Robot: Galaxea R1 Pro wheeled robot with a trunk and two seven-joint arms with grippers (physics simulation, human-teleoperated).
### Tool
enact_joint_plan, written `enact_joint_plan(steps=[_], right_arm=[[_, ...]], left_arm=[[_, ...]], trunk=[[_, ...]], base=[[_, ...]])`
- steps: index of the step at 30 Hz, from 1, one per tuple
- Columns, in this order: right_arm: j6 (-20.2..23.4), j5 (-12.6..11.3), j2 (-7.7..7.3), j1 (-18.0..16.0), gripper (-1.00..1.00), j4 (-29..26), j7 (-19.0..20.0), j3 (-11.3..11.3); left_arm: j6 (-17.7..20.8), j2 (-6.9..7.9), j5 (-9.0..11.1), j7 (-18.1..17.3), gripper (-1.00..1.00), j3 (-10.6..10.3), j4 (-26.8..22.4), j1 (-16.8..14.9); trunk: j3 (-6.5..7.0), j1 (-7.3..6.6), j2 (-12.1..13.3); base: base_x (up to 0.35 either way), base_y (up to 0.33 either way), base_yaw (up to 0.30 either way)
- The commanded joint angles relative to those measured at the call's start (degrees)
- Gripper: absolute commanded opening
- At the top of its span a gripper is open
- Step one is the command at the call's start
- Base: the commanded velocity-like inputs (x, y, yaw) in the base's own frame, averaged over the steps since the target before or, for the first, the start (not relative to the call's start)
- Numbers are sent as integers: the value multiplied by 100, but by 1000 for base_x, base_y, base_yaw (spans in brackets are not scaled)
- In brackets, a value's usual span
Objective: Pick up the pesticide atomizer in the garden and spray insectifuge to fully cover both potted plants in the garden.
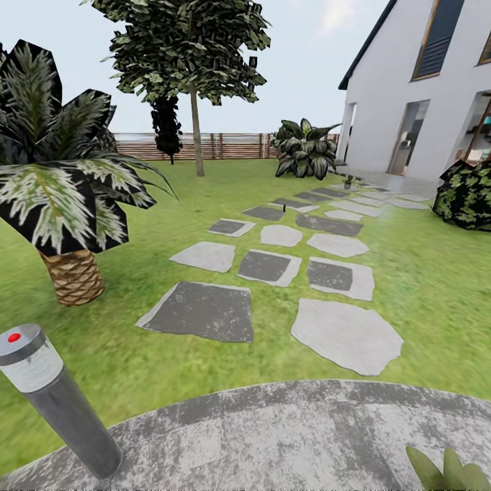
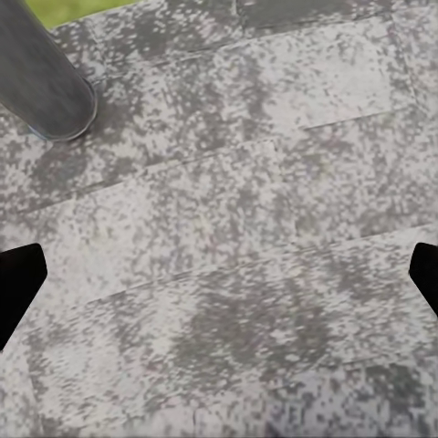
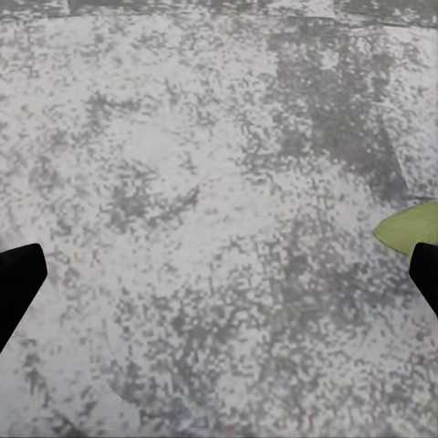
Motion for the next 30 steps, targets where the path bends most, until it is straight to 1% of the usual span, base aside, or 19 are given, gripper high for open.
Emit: enact_joint_plan(steps=[1,3,7,10,30], right_arm=[[-16,4,-4,-4,100,7,6,-4],[-17,9,-10,-4,100,74,20,2],[-20,9,-13,-4,100,404,26,8],[-21,8,-13,-5,100,497,27,11],[-21,7,-13,-4,100,539,1,17]], left_arm=[[-19,-1,4,2,100,6,5,-3],[-19,-1,4,2,100,6,0,-3],[-19,-1,4,2,100,6,4,-3],[-19,-1,4,2,100,6,6,-3],[-19,-1,4,2,100,6,6,-3]], trunk=[[-25,22,-44],[-62,66,-124],[-134,154,-284],[-188,219,-405],[-547,659,-1207]], base=[[0,0,0],[0,0,0],[0,0,0],[0,0,0],[0,0,0]])
